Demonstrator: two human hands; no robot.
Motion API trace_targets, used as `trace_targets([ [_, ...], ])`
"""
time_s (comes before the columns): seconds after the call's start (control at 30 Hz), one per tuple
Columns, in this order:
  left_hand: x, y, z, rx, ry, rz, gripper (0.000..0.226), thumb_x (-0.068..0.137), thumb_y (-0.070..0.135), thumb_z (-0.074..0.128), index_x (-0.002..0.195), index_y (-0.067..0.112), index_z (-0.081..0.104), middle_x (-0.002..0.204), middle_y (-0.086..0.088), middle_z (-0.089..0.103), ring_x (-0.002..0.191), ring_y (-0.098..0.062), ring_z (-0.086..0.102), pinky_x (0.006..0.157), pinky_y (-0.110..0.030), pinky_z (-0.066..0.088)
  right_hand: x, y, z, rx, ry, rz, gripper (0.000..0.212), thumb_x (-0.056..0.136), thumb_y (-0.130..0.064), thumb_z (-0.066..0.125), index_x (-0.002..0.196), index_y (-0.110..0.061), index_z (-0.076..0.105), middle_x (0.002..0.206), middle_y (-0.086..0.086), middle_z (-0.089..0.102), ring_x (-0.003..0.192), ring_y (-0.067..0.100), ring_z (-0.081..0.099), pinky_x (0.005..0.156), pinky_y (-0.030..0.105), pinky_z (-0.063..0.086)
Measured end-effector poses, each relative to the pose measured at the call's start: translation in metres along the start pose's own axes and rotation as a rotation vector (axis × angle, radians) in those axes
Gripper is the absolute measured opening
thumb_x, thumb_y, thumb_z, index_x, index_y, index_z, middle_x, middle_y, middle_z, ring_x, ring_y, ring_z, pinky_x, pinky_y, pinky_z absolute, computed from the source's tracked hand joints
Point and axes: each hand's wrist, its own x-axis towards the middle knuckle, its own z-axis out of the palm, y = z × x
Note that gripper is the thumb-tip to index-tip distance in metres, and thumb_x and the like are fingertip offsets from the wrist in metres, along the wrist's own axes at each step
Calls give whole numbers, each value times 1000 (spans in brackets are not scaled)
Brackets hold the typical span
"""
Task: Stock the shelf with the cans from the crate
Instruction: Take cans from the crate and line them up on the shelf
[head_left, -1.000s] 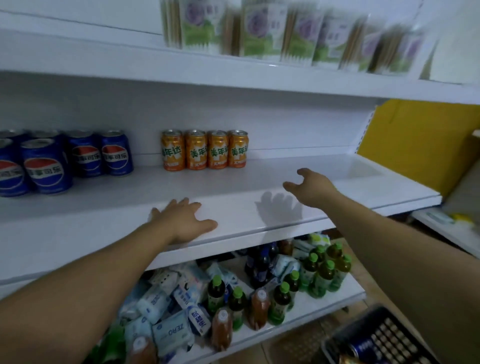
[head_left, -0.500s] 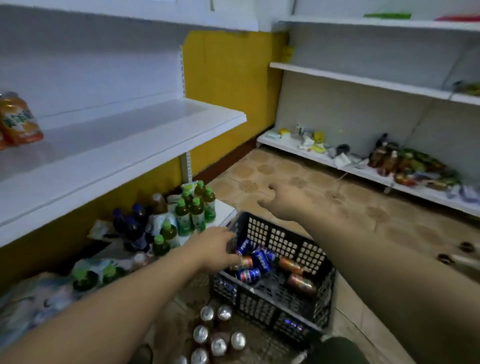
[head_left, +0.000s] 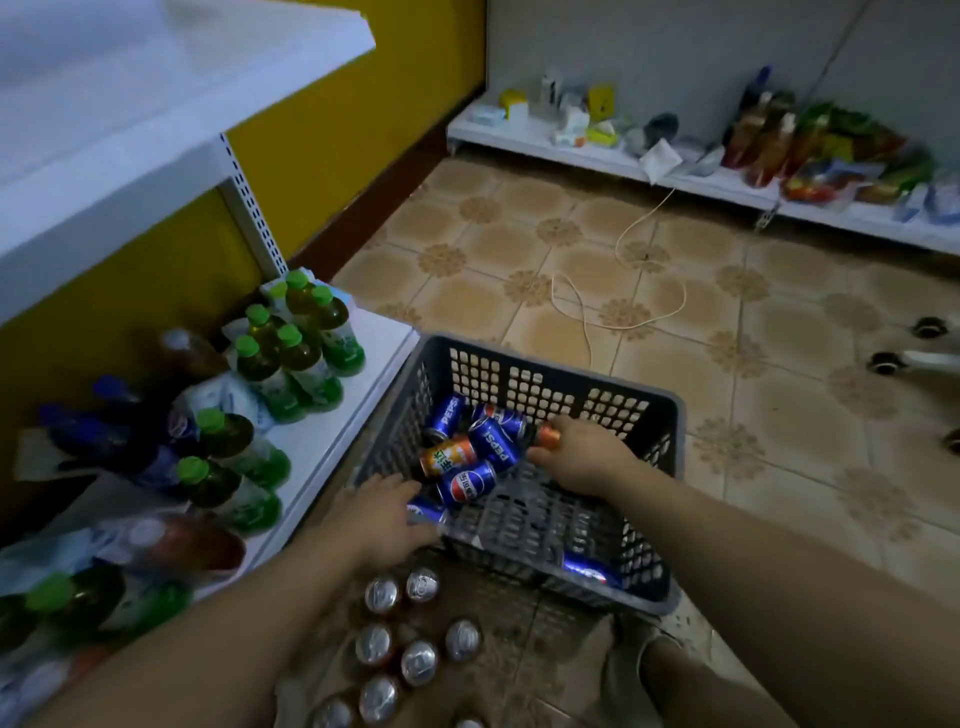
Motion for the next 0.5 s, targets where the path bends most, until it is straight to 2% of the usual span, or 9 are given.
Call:
trace_targets([
  [0.1, 42, -28, 11, 13, 24, -14, 81, 85, 68, 46, 152, 29, 21, 160, 1, 15, 147, -22, 12, 117, -47, 17, 50, -10, 33, 17, -51, -10, 58, 91, -53, 53, 135, -16, 46, 127, 8, 58, 107, 24, 57, 86, 34, 48],
  [0.27, 101, -69, 34, 44, 119, -4, 85, 87, 68, 42, 154, 29, 6, 162, -2, -7, 148, -23, -6, 119, -48, 3, 122, -28, 88, 3, -158, -11, 64, 95, -50, 49, 146, -13, 34, 140, 12, 48, 122, 27, 51, 95, 37, 44],
  [0.4, 135, -87, 64, 40, 169, 48, 85, 88, 70, 36, 153, 29, -1, 160, 1, -16, 146, -17, -19, 117, -41, -8, 166, -30, 135, -7, -239, -7, 57, 96, -46, 50, 141, -13, 39, 139, 12, 48, 122, 28, 49, 91, 34, 41],
  [0.5, 151, -93, 83, 49, 176, 41, 86, 86, 74, 27, 152, 30, -6, 159, 1, -22, 139, -14, -33, 116, -42, -12, 195, -27, 173, -34, -280, -10, 54, 94, -42, 55, 138, -14, 41, 134, 12, 52, 117, 28, 53, 90, 32, 42],
])
